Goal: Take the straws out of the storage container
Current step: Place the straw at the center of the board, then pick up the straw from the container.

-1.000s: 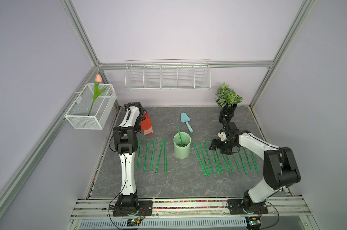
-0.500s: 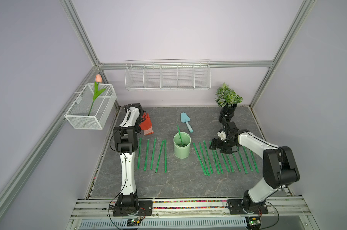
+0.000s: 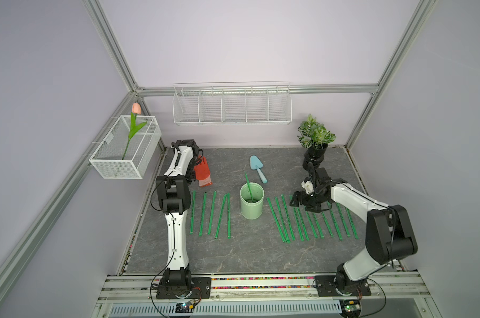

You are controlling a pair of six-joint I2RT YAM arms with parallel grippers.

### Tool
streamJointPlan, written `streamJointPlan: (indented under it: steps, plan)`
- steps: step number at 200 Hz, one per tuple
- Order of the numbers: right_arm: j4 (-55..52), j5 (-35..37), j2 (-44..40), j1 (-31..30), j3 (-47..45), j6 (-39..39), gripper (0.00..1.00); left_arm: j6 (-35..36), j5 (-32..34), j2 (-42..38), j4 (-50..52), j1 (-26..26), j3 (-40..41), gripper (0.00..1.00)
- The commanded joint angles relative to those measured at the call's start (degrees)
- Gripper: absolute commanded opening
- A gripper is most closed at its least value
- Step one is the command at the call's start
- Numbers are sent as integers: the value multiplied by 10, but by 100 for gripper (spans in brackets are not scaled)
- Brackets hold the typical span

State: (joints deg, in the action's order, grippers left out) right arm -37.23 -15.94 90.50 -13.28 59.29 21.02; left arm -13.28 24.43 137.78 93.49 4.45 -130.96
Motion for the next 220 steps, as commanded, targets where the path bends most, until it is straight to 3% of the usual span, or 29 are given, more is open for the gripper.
streamJointPlan:
  steps: [1, 54, 95, 152, 172, 220]
  plan:
    - [-32, 25, -53, -3, 13, 3, 89, -7, -26, -56, 12, 35, -22, 30]
    - [-87, 65, -142, -3, 18, 4, 89, -19, -93, -110, -36, 109, -20, 37]
    - [-109, 73, -196, 0, 13, 10, 89, -23, -154, -164, -79, 143, 0, 49]
    - [-128, 67, -227, 6, 18, 14, 89, -31, -292, -323, -256, 164, 201, 81]
    - [-133, 62, -235, 7, 19, 16, 89, -42, -330, -378, -322, 171, 276, 86]
    - [-140, 55, -258, 7, 13, 22, 89, -67, -330, -459, -379, 227, 368, 92]
